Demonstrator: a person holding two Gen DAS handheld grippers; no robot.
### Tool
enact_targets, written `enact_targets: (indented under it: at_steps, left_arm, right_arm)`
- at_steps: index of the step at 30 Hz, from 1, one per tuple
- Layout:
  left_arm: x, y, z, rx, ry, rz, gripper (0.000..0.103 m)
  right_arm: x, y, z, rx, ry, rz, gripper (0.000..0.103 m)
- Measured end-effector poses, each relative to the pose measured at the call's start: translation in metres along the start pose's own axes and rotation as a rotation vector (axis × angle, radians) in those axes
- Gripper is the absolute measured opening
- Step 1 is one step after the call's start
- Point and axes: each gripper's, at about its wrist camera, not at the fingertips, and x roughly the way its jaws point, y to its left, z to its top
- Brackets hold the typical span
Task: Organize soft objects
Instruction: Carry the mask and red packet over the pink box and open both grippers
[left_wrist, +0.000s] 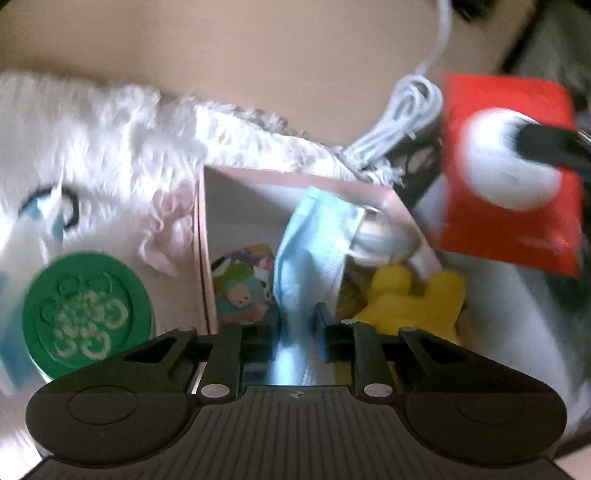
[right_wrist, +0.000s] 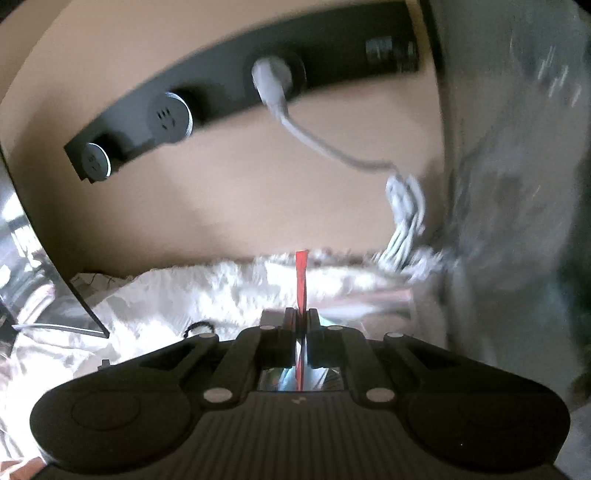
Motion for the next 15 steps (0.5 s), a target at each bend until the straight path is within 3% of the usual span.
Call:
enact_targets:
  at_steps: [4,8,15]
  left_arm:
    - [-0.003,0.001,-0.006,0.041,-0.02,-0.002,0.026]
    - [-0.003,-0.011,-0.007,0.114,-0.013,0.01,0.026]
    - [-0.07,-0.009,-0.024,0.165,-0.176,0.023,0.026]
  right_arm:
    - [0.06,-0.005,-0.004,0.056,0.114,0.045,0.005]
    - [0.124,-0.011,-0.023,0.002,0.241,-0.107,0.007]
    - [0.133,-0.023,-0.036,0.04,0.264,-0.094,0.006]
